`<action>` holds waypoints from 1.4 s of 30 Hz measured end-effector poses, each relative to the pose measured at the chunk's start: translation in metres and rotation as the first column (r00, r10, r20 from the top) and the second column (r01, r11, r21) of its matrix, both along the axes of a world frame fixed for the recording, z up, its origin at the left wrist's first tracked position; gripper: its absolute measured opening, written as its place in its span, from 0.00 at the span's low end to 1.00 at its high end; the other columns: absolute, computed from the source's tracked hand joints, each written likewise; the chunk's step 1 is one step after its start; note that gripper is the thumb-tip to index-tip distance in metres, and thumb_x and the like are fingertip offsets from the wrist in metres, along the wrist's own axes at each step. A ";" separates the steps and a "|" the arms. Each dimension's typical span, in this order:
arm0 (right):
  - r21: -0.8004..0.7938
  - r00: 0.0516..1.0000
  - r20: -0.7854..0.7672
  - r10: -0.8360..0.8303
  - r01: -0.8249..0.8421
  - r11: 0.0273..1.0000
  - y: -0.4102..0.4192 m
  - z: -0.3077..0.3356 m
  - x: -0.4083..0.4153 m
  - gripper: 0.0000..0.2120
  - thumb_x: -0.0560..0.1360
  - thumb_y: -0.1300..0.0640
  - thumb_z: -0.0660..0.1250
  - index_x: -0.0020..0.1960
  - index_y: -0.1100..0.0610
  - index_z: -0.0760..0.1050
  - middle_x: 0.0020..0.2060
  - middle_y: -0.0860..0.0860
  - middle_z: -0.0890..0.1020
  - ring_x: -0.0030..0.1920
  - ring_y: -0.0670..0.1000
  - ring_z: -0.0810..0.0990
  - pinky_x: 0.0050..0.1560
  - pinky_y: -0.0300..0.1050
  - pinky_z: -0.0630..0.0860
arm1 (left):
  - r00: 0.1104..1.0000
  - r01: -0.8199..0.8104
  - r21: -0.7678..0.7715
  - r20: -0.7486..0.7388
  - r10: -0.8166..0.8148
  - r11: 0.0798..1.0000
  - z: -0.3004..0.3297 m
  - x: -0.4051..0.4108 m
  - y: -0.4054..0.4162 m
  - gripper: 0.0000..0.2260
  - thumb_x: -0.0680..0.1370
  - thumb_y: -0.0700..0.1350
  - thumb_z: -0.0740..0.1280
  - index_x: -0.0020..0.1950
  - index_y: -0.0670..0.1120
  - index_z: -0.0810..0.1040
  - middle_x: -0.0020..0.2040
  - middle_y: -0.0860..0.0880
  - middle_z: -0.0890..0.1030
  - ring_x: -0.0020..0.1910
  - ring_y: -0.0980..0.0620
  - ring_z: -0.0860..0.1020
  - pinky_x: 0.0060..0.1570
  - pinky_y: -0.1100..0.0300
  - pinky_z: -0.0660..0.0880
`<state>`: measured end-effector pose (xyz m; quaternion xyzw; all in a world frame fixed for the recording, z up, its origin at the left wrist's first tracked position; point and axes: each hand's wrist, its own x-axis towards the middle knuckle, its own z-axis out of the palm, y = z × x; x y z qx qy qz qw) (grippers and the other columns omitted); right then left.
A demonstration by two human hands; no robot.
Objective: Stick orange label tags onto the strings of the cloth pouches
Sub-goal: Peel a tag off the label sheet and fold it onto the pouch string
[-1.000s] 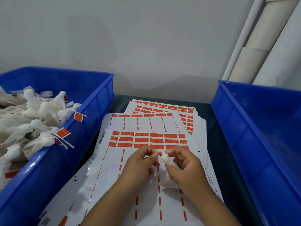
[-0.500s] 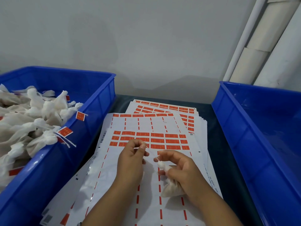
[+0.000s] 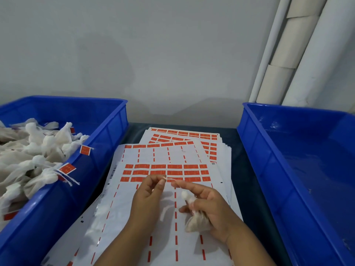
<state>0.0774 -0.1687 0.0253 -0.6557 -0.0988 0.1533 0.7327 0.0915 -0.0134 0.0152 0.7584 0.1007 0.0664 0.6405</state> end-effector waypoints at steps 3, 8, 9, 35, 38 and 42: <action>0.114 0.994 -0.036 -0.103 0.107 0.988 -0.010 0.001 0.002 0.21 0.77 0.67 0.58 0.57 0.46 0.81 0.60 0.37 0.77 0.54 0.46 0.81 0.53 0.46 0.79 | 0.968 0.238 0.327 -0.159 -0.195 0.915 -0.001 -0.002 -0.005 0.18 0.76 0.59 0.59 0.66 0.63 0.64 0.71 0.60 0.64 0.69 0.53 0.66 0.64 0.51 0.67; 0.245 0.964 -0.061 -0.257 0.264 0.933 -0.027 0.010 0.003 0.13 0.77 0.58 0.63 0.56 0.46 0.82 0.57 0.42 0.82 0.55 0.48 0.82 0.48 0.44 0.79 | 0.827 0.497 0.848 -0.398 -0.398 0.186 -0.010 -0.011 -0.008 0.34 0.72 0.71 0.48 0.74 0.62 0.41 0.75 0.59 0.39 0.74 0.53 0.38 0.67 0.48 0.34; 0.247 0.957 -0.072 -0.280 0.289 0.925 -0.031 0.011 0.004 0.12 0.75 0.54 0.65 0.56 0.46 0.82 0.56 0.43 0.82 0.54 0.47 0.82 0.47 0.44 0.80 | 0.808 0.521 0.842 -0.434 -0.400 0.138 -0.008 -0.011 -0.005 0.34 0.72 0.71 0.48 0.74 0.61 0.40 0.75 0.58 0.38 0.74 0.53 0.37 0.68 0.48 0.34; 0.458 0.843 -0.350 -0.408 0.534 0.711 -0.049 -0.006 0.031 0.11 0.72 0.64 0.67 0.36 0.56 0.84 0.43 0.55 0.86 0.39 0.54 0.86 0.31 0.50 0.79 | 0.917 0.307 0.862 -0.154 -0.368 0.403 -0.023 0.053 -0.066 0.26 0.77 0.61 0.56 0.73 0.53 0.61 0.75 0.55 0.58 0.75 0.54 0.53 0.70 0.53 0.43; 0.459 0.835 -0.364 -0.413 0.547 0.700 -0.049 -0.007 0.031 0.11 0.74 0.64 0.66 0.36 0.56 0.84 0.44 0.55 0.86 0.39 0.55 0.86 0.29 0.48 0.78 | 0.908 0.315 0.877 -0.168 -0.383 0.363 -0.025 0.052 -0.065 0.27 0.77 0.62 0.54 0.74 0.53 0.60 0.75 0.55 0.57 0.75 0.54 0.52 0.71 0.52 0.43; 0.450 0.833 -0.368 -0.413 0.548 0.705 -0.049 -0.008 0.031 0.11 0.74 0.64 0.66 0.37 0.56 0.84 0.45 0.55 0.86 0.37 0.54 0.85 0.28 0.47 0.78 | 0.898 0.330 0.879 -0.180 -0.401 0.344 -0.023 0.053 -0.063 0.26 0.78 0.62 0.54 0.73 0.54 0.62 0.75 0.55 0.58 0.75 0.54 0.52 0.71 0.51 0.44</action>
